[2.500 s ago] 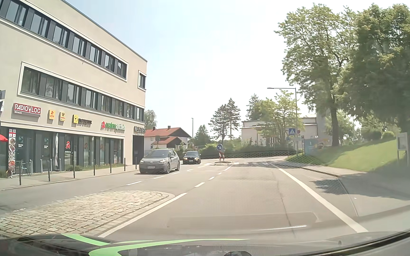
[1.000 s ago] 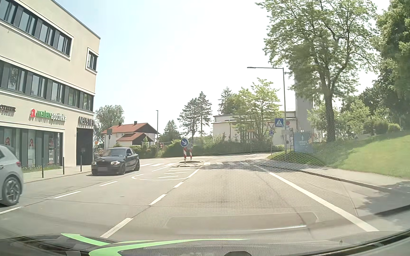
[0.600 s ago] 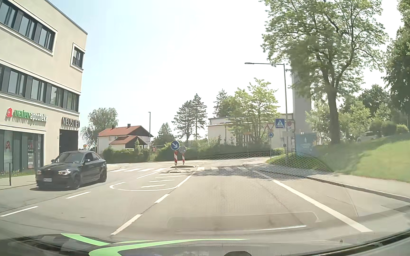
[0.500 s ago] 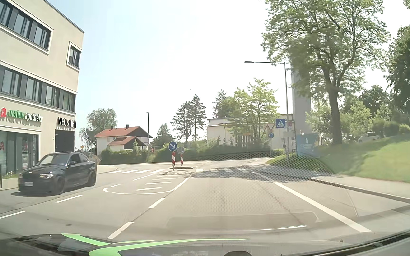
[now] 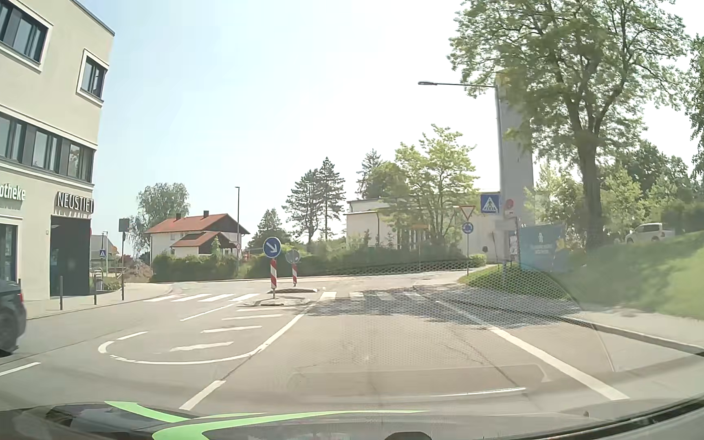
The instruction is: Follow the waypoints while adhering to traffic rules and regulations
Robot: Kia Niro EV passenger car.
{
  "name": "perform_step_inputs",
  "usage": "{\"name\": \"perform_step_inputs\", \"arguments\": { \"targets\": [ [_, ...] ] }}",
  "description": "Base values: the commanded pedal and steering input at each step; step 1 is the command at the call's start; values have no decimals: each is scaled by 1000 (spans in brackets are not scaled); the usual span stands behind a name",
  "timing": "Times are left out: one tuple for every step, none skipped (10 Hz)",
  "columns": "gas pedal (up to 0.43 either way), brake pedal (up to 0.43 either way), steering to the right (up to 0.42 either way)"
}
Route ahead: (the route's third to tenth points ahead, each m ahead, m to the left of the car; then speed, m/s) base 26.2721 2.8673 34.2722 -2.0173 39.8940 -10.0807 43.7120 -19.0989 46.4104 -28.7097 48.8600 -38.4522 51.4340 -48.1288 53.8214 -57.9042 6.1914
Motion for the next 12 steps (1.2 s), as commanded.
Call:
{"name": "perform_step_inputs", "arguments": {
  "targets": [
    [130, 0, 16],
    [130, 0, 11],
    [87, 0, 8],
    [79, 0, 6],
    [47, 0, 6],
    [0, 0, 4],
    [0, 0, -4],
    [0, 0, -7],
    [0, 0, -7],
    [0, 0, -6],
    [0, 0, -6],
    [0, 0, -9]
  ]
}}
